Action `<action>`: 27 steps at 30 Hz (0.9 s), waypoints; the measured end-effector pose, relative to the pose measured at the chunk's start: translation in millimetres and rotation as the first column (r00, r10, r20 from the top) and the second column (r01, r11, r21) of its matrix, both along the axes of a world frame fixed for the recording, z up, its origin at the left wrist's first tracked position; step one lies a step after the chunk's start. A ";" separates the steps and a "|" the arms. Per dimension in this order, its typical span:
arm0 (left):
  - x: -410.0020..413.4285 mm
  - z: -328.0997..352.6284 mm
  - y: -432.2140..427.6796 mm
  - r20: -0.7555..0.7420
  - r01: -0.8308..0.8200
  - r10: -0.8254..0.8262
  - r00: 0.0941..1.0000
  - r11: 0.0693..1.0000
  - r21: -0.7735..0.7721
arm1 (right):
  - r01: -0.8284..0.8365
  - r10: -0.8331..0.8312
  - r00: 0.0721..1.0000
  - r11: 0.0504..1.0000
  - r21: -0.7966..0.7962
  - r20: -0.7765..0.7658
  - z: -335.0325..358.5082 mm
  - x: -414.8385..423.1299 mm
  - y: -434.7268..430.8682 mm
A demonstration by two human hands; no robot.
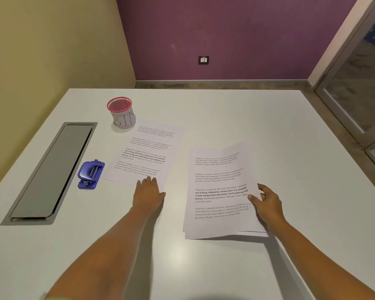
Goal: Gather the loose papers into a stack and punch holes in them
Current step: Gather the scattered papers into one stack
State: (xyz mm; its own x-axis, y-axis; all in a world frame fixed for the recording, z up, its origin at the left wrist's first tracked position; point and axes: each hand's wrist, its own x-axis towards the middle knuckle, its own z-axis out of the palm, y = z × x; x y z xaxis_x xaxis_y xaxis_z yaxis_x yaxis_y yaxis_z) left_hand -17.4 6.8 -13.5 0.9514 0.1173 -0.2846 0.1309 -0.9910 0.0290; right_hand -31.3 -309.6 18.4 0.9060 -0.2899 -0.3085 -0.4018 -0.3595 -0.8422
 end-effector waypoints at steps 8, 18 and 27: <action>-4.1 7.8 -9.6 0.112 -0.044 0.039 0.993 0.998 0.039 | 0.009 -0.009 1.000 1.000 0.020 -0.011 -5.0 3.1 4.7; -8.3 31.2 -11.3 0.179 0.002 -0.012 0.984 0.998 0.059 | 0.026 -0.024 0.999 0.998 0.055 -0.046 -11.7 3.7 4.8; -18.3 47.1 -53.0 0.328 0.031 0.086 0.941 0.942 -0.334 | 0.103 -0.069 0.991 0.937 0.334 -0.113 -9.9 2.0 18.0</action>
State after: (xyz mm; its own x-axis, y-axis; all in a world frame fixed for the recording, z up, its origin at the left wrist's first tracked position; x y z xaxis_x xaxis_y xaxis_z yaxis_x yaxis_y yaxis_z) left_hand -35.6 -46.2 33.6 0.9948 0.0999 0.0217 0.0829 -0.9129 0.3998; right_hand -29.3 -291.6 8.5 0.8424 -0.2283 -0.4881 -0.5055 -0.0207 -0.8626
